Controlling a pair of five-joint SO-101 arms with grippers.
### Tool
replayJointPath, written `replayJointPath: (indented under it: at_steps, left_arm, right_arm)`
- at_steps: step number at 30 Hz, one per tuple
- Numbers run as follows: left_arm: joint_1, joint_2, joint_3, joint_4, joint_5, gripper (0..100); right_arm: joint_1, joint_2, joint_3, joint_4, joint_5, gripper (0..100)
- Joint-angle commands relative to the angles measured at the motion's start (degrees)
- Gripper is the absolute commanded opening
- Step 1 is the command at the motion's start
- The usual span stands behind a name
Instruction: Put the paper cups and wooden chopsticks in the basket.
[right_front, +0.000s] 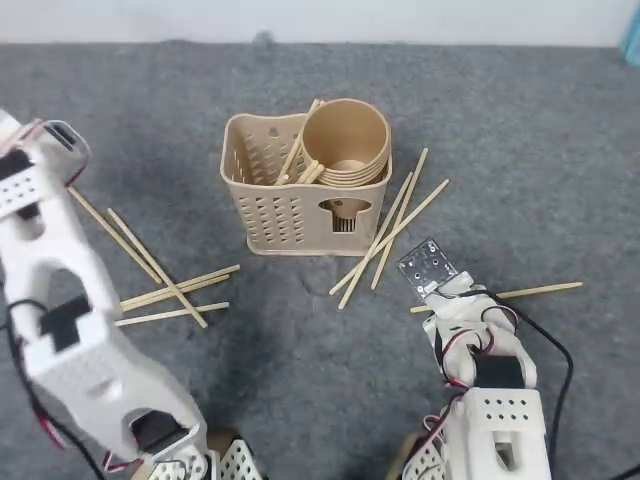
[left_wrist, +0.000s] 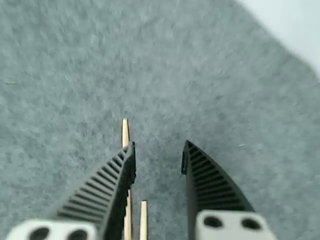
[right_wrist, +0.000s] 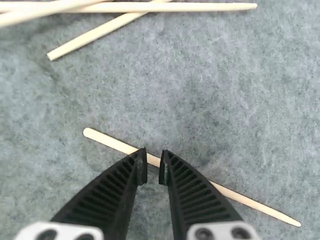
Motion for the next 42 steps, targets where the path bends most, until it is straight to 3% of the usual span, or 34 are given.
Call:
replayJointPath:
  at_steps: [1, 12, 21, 25, 29, 37, 42]
  left_arm:
    - [-0.5, 4.7, -7.3, 0.4, 0.7, 15]
    - [-3.1, 24.2, -27.5, 5.9, 0.8, 15]
    - [-1.1, 39.6, -42.5, 13.6, 0.7, 15]
    - [-0.9, 44.5, -50.8, 20.0, 0.7, 14]
    - [-1.0, 47.8, -60.0, 28.4, 0.6, 0]
    - [-1.1, 51.4, -80.8, 51.3, 0.6, 1]
    - [-2.3, 50.3, -85.8, 51.7, 0.6, 1]
  right_arm:
    - [0.9, -1.2, -0.4, -0.7, -0.5, 5.4]
    - [0.9, -1.2, -0.4, -0.8, -0.5, 5.4]
    - [0.9, -1.2, -0.4, -0.8, -0.5, 5.4]
    - [0.9, -1.2, -0.4, -0.8, -0.5, 5.4]
    - [0.9, -1.2, -0.4, -0.9, -0.5, 5.4]
    - [0.9, -1.2, -0.4, -1.0, -0.5, 5.4]
    - [0.9, -1.2, -0.4, -0.9, -0.5, 5.4]
